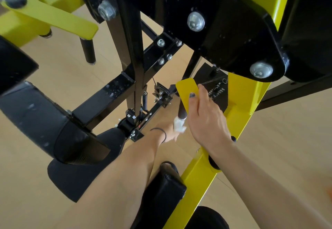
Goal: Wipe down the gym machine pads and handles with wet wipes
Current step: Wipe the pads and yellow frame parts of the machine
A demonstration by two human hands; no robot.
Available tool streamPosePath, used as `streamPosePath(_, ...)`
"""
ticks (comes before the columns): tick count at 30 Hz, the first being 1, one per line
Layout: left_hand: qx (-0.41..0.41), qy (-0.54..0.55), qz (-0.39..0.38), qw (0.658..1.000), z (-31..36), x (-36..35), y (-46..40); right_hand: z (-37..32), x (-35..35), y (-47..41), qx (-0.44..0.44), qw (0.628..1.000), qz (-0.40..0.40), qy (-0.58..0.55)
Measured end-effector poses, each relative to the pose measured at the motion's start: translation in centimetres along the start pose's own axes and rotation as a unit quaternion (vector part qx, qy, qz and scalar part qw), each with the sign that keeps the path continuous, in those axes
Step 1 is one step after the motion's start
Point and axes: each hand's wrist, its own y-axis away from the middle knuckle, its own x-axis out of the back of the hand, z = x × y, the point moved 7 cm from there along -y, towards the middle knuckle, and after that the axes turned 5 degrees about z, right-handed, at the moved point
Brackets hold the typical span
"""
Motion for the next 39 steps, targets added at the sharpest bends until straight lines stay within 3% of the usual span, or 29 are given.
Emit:
streamPosePath(2,0.072,0.024,-0.091,0.993,-3.0,-2.5,1.6,-0.1,0.2,0.1,-0.004,1.0,-0.005,0.001)
streamPosePath(4,0.134,0.089,-0.117,0.98,-5.3,-2.3,4.2,-0.3,0.2,0.2,-0.005,1.0,-0.008,-0.003)
streamPosePath(11,0.043,0.058,0.079,0.994,-0.5,8.2,13.1,-0.6,0.4,0.2,-0.025,0.999,-0.034,0.013)
streamPosePath(15,0.086,0.204,0.174,0.96,1.3,11.4,19.4,-2.6,1.6,1.7,0.054,0.995,0.018,0.077)
streamPosePath(18,0.084,0.255,0.25,0.93,2.2,13.7,24.1,-5.9,2.9,3.7,0.102,0.993,0.066,-0.004)
streamPosePath(20,0.031,0.152,0.354,0.922,2.7,16.4,27.5,-8.6,3.7,5.3,0.115,0.984,0.075,-0.117)
streamPosePath(22,-0.029,0.006,0.45,0.893,2.6,18.9,30.9,-11.1,3.9,7.1,0.095,0.97,0.066,-0.214)
streamPosePath(26,-0.003,-0.118,0.529,0.84,-2.9,23.2,33.7,-15.8,1.2,10.2,0.049,0.955,0.01,-0.293)
streamPosePath(28,0.0,-0.184,0.521,0.833,-6.0,24.2,33.5,-18.0,-1.3,11.3,0.017,0.95,-0.041,-0.308)
streamPosePath(31,-0.061,-0.201,0.483,0.85,-8.2,23.3,32.8,-20.6,-4.9,12.7,-0.025,0.941,-0.099,-0.322)
streamPosePath(33,-0.104,-0.256,0.469,0.839,-8.4,22.0,32.6,-21.6,-6.2,13.5,-0.031,0.945,-0.073,-0.316)
streamPosePath(35,-0.105,-0.288,0.431,0.849,-8.3,21.0,32.3,-21.7,-6.9,13.8,-0.046,0.945,-0.037,-0.321)
streamPosePath(39,-0.173,-0.335,0.367,0.851,-6.8,19.5,31.7,-21.1,-7.5,14.0,-0.132,0.908,-0.027,-0.397)
